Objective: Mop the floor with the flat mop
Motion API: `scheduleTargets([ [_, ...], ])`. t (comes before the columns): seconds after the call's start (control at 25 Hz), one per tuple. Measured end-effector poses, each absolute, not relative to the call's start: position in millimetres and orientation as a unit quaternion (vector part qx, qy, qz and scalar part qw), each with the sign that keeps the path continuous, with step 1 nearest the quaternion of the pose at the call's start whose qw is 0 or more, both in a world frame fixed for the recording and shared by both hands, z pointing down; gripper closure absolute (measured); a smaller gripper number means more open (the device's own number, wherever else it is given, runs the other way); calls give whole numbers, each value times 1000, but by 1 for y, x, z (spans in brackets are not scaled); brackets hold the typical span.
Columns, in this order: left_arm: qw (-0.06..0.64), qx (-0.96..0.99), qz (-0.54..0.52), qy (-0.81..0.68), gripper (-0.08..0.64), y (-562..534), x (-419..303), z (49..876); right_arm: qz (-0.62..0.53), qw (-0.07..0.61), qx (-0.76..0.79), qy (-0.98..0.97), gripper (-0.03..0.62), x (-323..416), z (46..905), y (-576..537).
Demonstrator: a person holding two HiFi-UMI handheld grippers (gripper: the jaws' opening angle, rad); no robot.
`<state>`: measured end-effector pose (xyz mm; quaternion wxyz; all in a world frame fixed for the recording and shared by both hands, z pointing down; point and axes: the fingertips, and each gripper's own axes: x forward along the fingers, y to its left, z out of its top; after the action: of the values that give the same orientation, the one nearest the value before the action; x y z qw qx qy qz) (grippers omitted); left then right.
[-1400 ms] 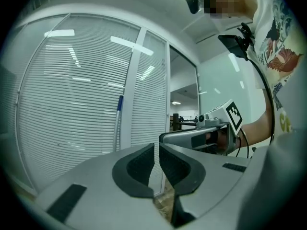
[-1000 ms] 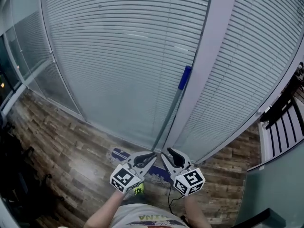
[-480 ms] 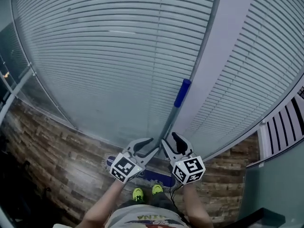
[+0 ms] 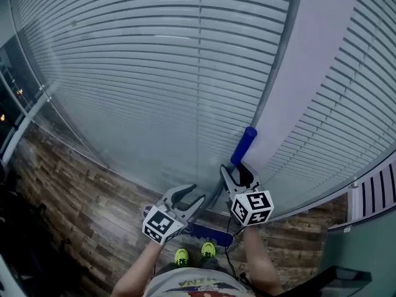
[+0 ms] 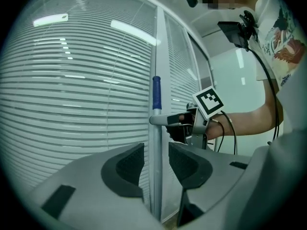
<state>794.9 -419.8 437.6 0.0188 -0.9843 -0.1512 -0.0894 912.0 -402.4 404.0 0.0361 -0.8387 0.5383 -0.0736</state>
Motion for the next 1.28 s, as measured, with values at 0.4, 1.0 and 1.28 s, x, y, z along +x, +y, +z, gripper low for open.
scheduleTargets([
  [0.4,42,-985,4,-167,420,-460,708,378,-12,24,-821,571,474,799,388,-448],
  [1.0,100,-936,102,-323,342,-357,703,268,1,26,-787,617,483,705,372,-392],
  [1.28,175,-912,77,-362,351,-290,651,270,16,17,-743,668,488,635,370,-361],
])
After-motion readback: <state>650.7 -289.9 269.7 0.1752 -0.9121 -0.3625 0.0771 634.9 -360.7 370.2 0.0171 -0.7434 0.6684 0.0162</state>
